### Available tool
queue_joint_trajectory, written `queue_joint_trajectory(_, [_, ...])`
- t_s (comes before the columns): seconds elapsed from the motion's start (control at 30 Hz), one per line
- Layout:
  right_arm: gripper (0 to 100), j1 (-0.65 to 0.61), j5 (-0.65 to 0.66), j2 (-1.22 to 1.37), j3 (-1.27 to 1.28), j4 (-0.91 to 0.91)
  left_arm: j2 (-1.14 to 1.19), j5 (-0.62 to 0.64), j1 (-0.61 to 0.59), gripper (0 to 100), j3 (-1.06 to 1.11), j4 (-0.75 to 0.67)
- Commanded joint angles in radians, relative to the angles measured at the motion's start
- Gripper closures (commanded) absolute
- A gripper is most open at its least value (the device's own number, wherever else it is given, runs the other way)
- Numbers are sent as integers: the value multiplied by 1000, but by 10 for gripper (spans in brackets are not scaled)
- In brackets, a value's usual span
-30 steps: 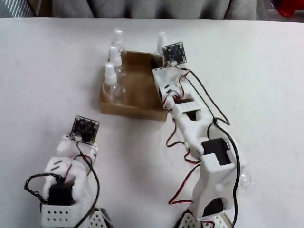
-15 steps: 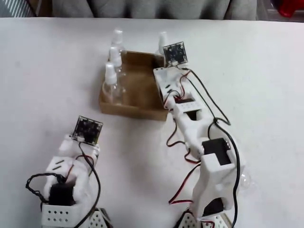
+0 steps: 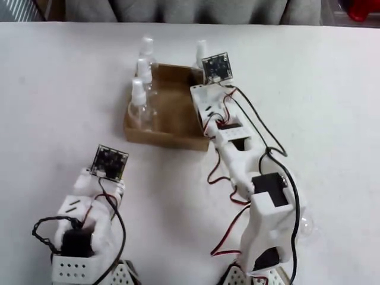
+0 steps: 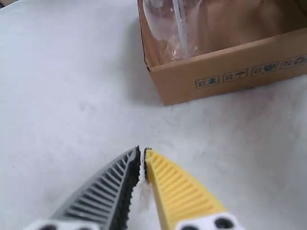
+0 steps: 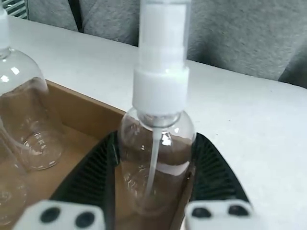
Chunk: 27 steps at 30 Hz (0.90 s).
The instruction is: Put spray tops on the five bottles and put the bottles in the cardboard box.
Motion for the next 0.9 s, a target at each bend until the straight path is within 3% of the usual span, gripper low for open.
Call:
queue_joint_trajectory(0.0, [977,-7,8,-13,-49,-18,-5,-14,15,976,-2,-31])
queue_joint_trajectory(0.43, [975,-16,6,27,-57,-24,-5,-14,15,976,-2,-29])
queue_joint_trajectory(0.67, [807,-16,6,35,-57,-22,-5,-14,15,976,-2,-32])
queue_joint_trajectory(0.87, [748,-16,5,35,-57,-24,-5,-14,15,976,-2,-32])
